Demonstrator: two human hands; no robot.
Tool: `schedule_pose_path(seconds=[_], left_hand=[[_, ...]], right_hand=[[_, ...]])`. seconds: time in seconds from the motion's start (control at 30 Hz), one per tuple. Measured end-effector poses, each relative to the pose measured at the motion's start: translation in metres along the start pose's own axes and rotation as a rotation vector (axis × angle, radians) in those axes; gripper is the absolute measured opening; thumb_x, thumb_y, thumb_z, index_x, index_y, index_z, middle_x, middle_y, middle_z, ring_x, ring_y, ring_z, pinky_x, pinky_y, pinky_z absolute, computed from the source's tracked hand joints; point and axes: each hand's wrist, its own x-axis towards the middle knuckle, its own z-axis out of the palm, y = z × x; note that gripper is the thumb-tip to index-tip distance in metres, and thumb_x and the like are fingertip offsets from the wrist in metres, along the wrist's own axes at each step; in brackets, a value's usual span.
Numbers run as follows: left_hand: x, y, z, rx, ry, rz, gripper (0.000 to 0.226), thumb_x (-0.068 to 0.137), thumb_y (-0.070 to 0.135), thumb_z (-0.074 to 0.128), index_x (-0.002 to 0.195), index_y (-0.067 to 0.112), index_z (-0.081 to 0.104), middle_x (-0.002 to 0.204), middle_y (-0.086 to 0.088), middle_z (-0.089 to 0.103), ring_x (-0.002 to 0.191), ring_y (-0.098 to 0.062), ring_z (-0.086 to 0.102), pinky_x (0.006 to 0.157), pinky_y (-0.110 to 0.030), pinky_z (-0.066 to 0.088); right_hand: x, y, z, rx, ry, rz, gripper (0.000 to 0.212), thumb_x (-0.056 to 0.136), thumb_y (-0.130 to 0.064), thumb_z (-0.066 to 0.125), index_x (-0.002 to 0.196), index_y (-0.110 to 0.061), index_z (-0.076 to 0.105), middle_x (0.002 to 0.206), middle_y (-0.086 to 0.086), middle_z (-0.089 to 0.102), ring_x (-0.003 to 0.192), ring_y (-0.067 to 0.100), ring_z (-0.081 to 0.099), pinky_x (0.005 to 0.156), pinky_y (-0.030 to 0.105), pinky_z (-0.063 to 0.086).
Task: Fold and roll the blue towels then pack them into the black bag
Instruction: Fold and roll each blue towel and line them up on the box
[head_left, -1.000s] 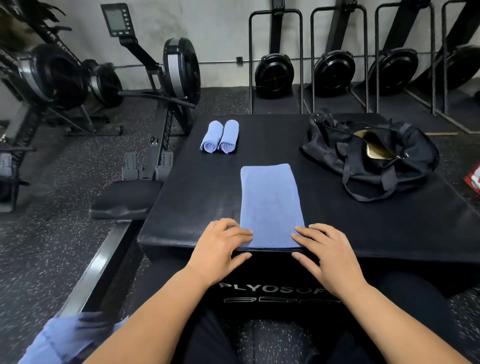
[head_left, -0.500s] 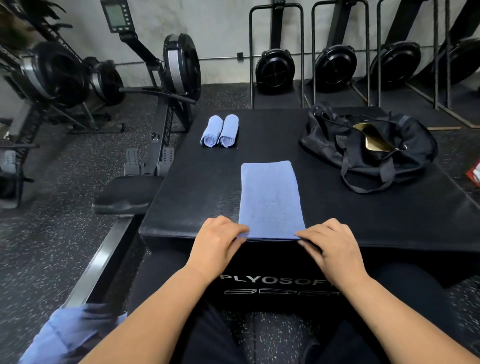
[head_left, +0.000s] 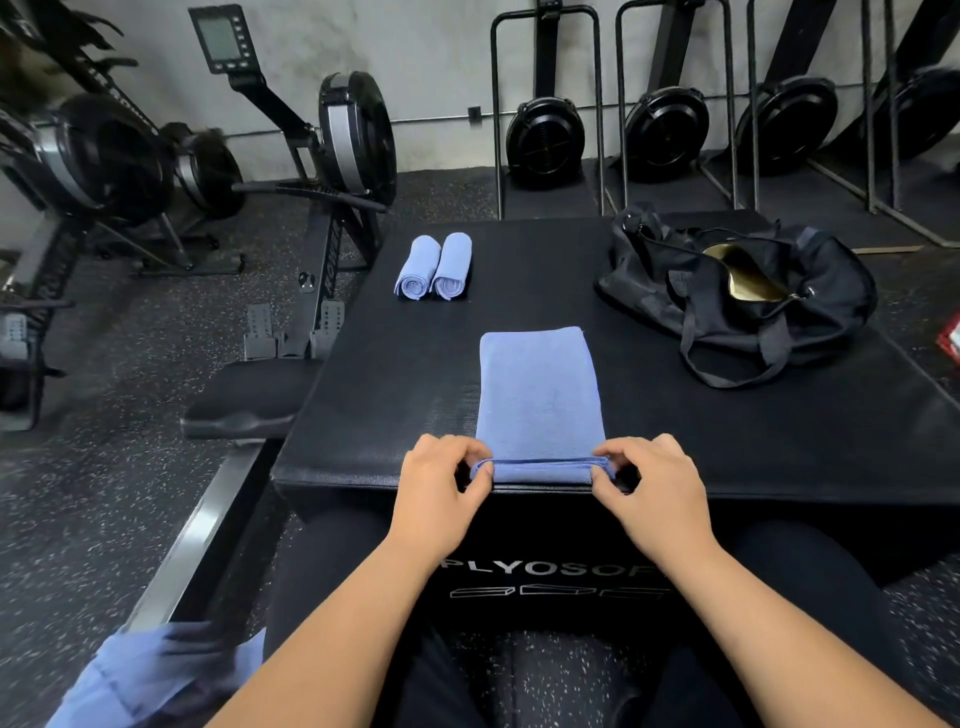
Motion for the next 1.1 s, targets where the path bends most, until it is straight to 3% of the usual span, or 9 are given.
schedule_pose_path(seconds=[0.13, 0.2, 0.3, 0.5, 0.7, 0.9, 1.1], left_hand=[[0.004, 0.000, -0.001, 0.040, 0.059, 0.069, 0.018, 0.093, 0.022, 0.075, 0.103, 0.036, 0.069, 0.103, 0.020, 0.056, 0.104, -0.011, 0.050, 0.093, -0.033, 0.045], [0.006, -0.002, -0.002, 0.077, 0.081, 0.150, 0.019, 0.092, 0.015, 0.077, 0.101, 0.031, 0.073, 0.107, 0.020, 0.056, 0.106, -0.013, 0.050, 0.094, -0.030, 0.044], [0.008, -0.006, -0.001, 0.135, 0.064, 0.273, 0.021, 0.093, 0.008, 0.075, 0.096, 0.029, 0.076, 0.104, 0.020, 0.063, 0.105, -0.014, 0.053, 0.092, -0.036, 0.044], [0.005, -0.009, -0.002, 0.213, 0.055, 0.250, 0.025, 0.094, 0.009, 0.073, 0.104, 0.032, 0.078, 0.106, 0.024, 0.067, 0.106, -0.011, 0.055, 0.090, -0.035, 0.042], [0.002, -0.016, -0.006, 0.208, -0.048, 0.232, 0.026, 0.092, 0.038, 0.073, 0.118, 0.034, 0.074, 0.119, 0.027, 0.063, 0.116, -0.009, 0.052, 0.099, -0.039, 0.044], [0.007, -0.017, -0.005, 0.045, -0.025, 0.091, 0.021, 0.100, 0.035, 0.071, 0.120, 0.039, 0.073, 0.110, 0.030, 0.066, 0.112, -0.006, 0.053, 0.102, -0.044, 0.046], [0.004, -0.005, -0.003, -0.064, -0.012, -0.023, 0.011, 0.102, 0.030, 0.066, 0.109, 0.038, 0.070, 0.107, 0.031, 0.061, 0.103, -0.006, 0.055, 0.098, -0.035, 0.043]], right_hand=[[0.001, 0.002, 0.002, -0.083, 0.047, -0.063, 0.019, 0.084, -0.028, 0.082, 0.099, -0.035, 0.073, 0.100, -0.019, 0.055, 0.095, 0.009, 0.048, 0.073, 0.036, 0.052], [0.001, 0.004, 0.001, -0.109, 0.082, -0.193, 0.015, 0.086, -0.022, 0.082, 0.097, -0.030, 0.076, 0.108, -0.018, 0.059, 0.097, 0.014, 0.051, 0.071, 0.035, 0.051], [0.000, 0.010, 0.005, -0.216, 0.108, -0.412, 0.011, 0.094, -0.017, 0.077, 0.100, -0.026, 0.077, 0.111, -0.018, 0.068, 0.094, 0.020, 0.055, 0.074, 0.038, 0.044], [-0.001, 0.019, 0.009, -0.280, 0.143, -0.483, 0.016, 0.097, -0.021, 0.068, 0.111, -0.021, 0.078, 0.115, -0.015, 0.071, 0.096, 0.024, 0.059, 0.075, 0.039, 0.041], [-0.002, 0.023, 0.003, -0.189, 0.050, -0.381, 0.026, 0.095, -0.040, 0.067, 0.116, -0.029, 0.077, 0.120, -0.021, 0.068, 0.105, 0.019, 0.056, 0.086, 0.039, 0.042], [0.011, 0.015, 0.005, -0.188, 0.011, -0.167, 0.027, 0.101, -0.054, 0.052, 0.110, -0.042, 0.074, 0.108, -0.027, 0.068, 0.097, 0.012, 0.050, 0.083, 0.037, 0.036], [0.015, 0.010, 0.006, -0.061, 0.017, -0.032, 0.025, 0.099, -0.056, 0.053, 0.100, -0.043, 0.075, 0.089, -0.022, 0.067, 0.089, 0.009, 0.047, 0.087, 0.044, 0.041]])
